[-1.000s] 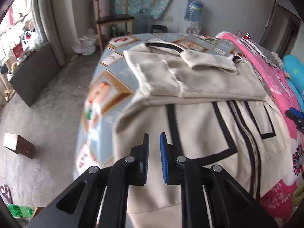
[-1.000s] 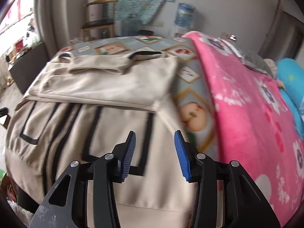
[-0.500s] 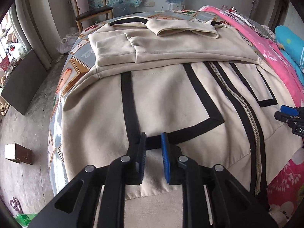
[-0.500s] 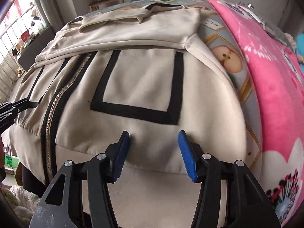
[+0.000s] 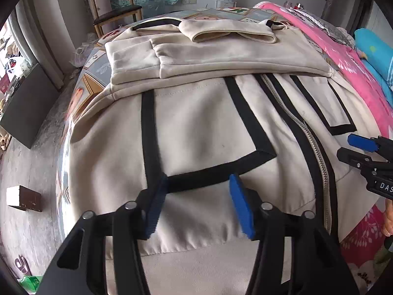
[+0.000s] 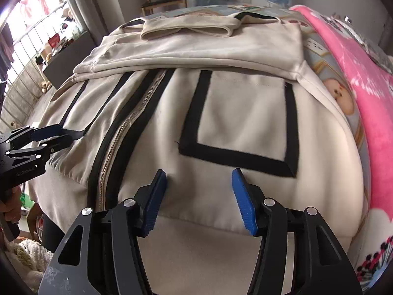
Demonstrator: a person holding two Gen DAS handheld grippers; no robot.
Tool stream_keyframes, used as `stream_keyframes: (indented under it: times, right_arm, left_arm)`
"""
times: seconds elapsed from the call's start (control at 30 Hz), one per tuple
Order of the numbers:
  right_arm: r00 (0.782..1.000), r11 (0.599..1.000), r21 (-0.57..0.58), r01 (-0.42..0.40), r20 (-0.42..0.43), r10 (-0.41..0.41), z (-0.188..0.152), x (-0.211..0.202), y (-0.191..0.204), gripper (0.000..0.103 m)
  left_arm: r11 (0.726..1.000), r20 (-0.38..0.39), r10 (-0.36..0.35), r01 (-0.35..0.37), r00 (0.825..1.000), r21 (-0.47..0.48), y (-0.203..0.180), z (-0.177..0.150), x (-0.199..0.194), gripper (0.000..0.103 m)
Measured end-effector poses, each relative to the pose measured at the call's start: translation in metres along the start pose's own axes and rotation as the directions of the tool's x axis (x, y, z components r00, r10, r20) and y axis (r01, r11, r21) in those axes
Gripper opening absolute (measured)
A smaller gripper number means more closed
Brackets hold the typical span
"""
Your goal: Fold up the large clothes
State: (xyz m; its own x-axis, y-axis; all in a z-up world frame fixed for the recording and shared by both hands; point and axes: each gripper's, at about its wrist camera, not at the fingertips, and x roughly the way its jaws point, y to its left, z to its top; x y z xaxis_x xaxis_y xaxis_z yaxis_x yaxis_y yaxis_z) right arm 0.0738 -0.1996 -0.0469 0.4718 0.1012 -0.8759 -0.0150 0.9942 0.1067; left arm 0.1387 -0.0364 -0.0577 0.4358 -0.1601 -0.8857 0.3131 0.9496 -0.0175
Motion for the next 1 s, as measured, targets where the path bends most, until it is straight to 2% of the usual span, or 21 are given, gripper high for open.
stream_keyframes:
  times: [0.1,0.17,0.23,0.3,0.43,0.63,0.83,0.9,1.0]
  right_arm:
    - [1.000,0.998,0.058,0.002,0.010,-0.002,-0.006,-0.014,-0.004,0.057]
    - [0.999,0.998,0.064,-0.018,0.051,0.015,-0.006,-0.025,0.001,0.065]
    - [0.996,0.998,0.065,-0.025,0.092,0.019,-0.004,-0.031,0.006,0.082]
    - [0.995,0.999,0.052,0.005,0.103,-0.011,-0.002,-0.028,0.009,0.083]
    - [0.996,0.996,0.059,0.072,0.055,-0.075,-0.003,-0.006,0.009,0.084]
    - [0.994,0.992,0.081,0.100,0.032,-0.103,-0.007,0.010,0.008,0.096]
    - [0.990,0.990,0.062,0.127,0.049,-0.131,-0.007,0.012,0.012,0.096]
    - [0.991,0.990,0.061,0.124,0.050,-0.127,-0.007,0.012,0.011,0.096]
    - [0.992,0.991,0.057,0.117,0.041,-0.120,-0.007,0.012,0.010,0.096]
  left_arm:
    - [0.999,-0.003,0.027,-0.027,1.000,0.025,-0.007,0.000,0.002,0.061]
    - [0.999,-0.007,0.032,-0.032,0.999,0.020,-0.008,0.001,0.003,0.062]
    - [1.000,-0.012,0.029,-0.029,0.999,0.012,-0.009,0.002,0.004,0.066]
    - [0.999,-0.014,0.041,-0.041,0.999,0.013,-0.011,0.003,0.005,0.070]
    - [0.999,-0.007,0.049,-0.049,0.999,-0.006,-0.011,0.002,0.006,0.076]
    - [0.998,-0.009,0.053,-0.053,0.999,-0.013,-0.013,0.003,0.008,0.079]
    - [0.997,-0.003,0.073,-0.073,0.997,-0.024,-0.014,0.002,0.008,0.083]
    - [0.990,-0.038,0.133,-0.135,0.990,-0.037,-0.012,0.004,0.012,0.099]
    - [0.990,-0.067,0.054,-0.062,0.996,-0.126,0.003,0.004,0.014,0.099]
